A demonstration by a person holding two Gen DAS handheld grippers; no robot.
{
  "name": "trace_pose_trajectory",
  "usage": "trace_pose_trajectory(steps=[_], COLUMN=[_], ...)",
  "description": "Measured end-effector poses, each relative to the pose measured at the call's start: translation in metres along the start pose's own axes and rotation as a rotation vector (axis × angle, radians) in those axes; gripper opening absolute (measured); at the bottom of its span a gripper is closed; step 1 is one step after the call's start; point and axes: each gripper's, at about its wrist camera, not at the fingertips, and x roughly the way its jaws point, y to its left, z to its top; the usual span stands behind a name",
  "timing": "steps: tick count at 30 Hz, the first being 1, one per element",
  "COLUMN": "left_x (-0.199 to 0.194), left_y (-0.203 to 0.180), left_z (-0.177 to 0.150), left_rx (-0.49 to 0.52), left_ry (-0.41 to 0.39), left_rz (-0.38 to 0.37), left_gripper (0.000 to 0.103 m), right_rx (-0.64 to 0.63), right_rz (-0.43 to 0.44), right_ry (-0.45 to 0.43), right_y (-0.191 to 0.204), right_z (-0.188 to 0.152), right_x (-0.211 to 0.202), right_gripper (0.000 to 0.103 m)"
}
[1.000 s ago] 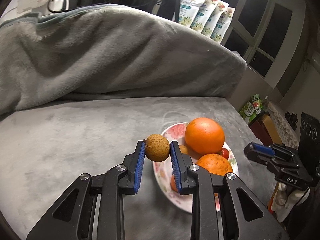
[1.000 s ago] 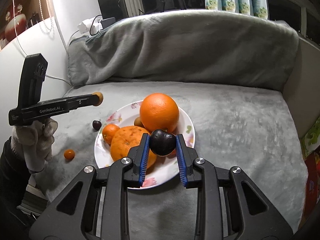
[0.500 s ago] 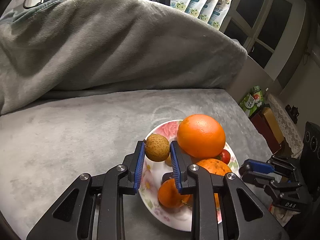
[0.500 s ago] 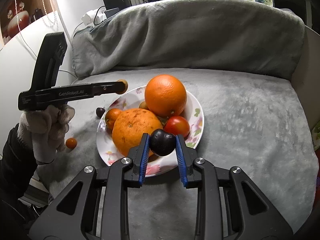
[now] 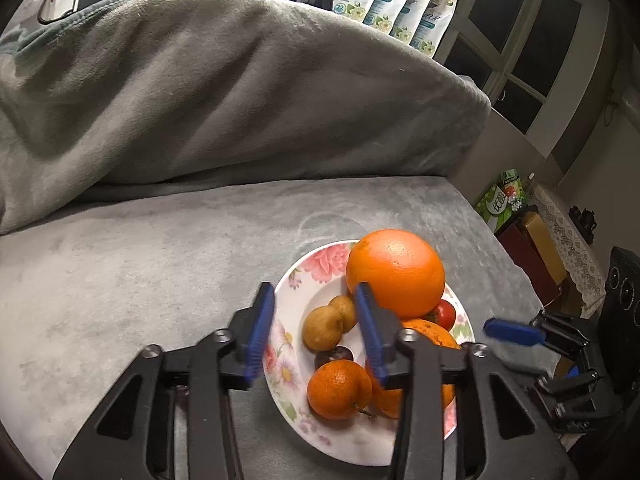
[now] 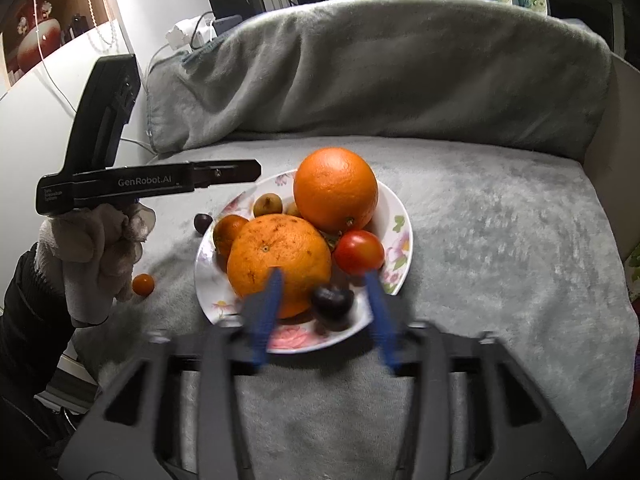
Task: Organize fruits
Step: 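Open both grippers to drop the cherry and brown fruit onto the plate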
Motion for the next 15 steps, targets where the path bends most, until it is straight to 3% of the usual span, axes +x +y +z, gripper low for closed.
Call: trace_pose_trajectory(steps=[5,7,15], left_x=[-0.003,-0.005,-0.012], left_y=[-0.001,-0.003,-0.009], left_z=[0.0,0.0,-0.001], left_rx=[-0.001,0.002,0.028], left_ry=[-0.005,-0.007,-0.016], left_rz=[-0.003,-0.002,0.035], left_gripper=[0.058,0.065,0.067], right_rx=[-0.02,-0.03,-0.064], right_rz=[0.01,0.01,0.0], right_ry=[-0.028,-0.034,-0.036], right_y=[0.006,0.01,0.023], right_z=[0.003,0.003,0.002], right_x=[-0.007,-0.008,-0.009], right_gripper=[0.072,0.083,0.086])
